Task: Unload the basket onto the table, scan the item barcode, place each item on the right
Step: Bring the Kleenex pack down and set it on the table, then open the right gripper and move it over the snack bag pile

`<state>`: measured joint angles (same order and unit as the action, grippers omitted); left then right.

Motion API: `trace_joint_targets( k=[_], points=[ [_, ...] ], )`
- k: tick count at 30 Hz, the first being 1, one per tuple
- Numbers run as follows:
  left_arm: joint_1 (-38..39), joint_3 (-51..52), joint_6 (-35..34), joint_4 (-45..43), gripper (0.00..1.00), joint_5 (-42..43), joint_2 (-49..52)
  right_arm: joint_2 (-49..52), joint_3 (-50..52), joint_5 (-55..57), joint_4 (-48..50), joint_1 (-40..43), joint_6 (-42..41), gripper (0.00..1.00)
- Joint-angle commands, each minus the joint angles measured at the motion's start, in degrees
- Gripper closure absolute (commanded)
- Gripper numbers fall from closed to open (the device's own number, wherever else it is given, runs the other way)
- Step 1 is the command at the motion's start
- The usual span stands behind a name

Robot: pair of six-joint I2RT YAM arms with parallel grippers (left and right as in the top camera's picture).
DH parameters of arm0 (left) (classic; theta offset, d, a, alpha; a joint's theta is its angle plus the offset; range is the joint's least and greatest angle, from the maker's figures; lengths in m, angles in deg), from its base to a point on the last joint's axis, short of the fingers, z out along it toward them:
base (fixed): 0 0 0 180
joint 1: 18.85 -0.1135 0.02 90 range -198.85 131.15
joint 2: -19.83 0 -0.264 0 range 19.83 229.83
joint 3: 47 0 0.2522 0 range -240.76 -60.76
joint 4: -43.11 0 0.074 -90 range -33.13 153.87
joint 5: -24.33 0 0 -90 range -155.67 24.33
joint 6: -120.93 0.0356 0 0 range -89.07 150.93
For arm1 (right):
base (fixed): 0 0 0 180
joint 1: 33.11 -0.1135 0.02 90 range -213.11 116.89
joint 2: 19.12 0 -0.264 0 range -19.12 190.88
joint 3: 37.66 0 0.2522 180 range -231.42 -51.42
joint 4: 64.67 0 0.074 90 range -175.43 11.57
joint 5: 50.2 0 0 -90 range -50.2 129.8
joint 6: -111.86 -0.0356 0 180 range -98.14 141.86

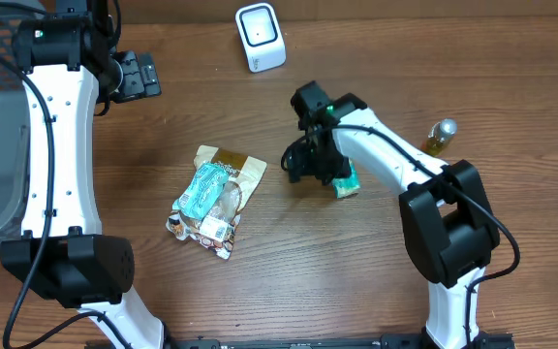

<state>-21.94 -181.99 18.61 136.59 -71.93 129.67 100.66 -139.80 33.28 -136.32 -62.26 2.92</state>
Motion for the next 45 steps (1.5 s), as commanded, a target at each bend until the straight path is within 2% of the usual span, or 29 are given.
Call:
trace_joint_targets(
  k=[1,3,6,13,28,40,45],
  points=[
    [0.15,-0.7,-0.57,-0.07,0.0,-0.11,-0.87,-1.14,4.57,-0.04,2.32,-0.04,-2.36,0.16],
    [0.15,-0.7,-0.59,-0.07,0.01,-0.11,-0.87,-1.14,7.37,1.92,3.74,0.42,-2.58,0.11],
    [0.15,-0.7,-0.57,-0.07,0.0,-0.11,-0.87,-1.14,8.74,5.99,3.26,1.97,-4.72,0.09],
    [0.15,-0.7,-0.57,-0.07,0.01,-0.11,-0.87,-1.14,8.83,6.01,1.42,6.23,-4.68,0.05],
    [0.15,-0.7,-0.59,-0.07,0.01,-0.11,-0.87,-1.14,8.83,5.66,1.99,5.97,-4.68,0.0],
    [0.15,-0.7,-0.59,-0.07,0.01,-0.11,-0.87,-1.14,8.87,-5.29,5.73,5.97,-4.68,0.0],
    [0.15,-0.7,-0.57,-0.07,0.01,-0.11,-0.87,-1.11,8.87,-10.78,7.1,5.97,-4.7,0.05]
  ],
)
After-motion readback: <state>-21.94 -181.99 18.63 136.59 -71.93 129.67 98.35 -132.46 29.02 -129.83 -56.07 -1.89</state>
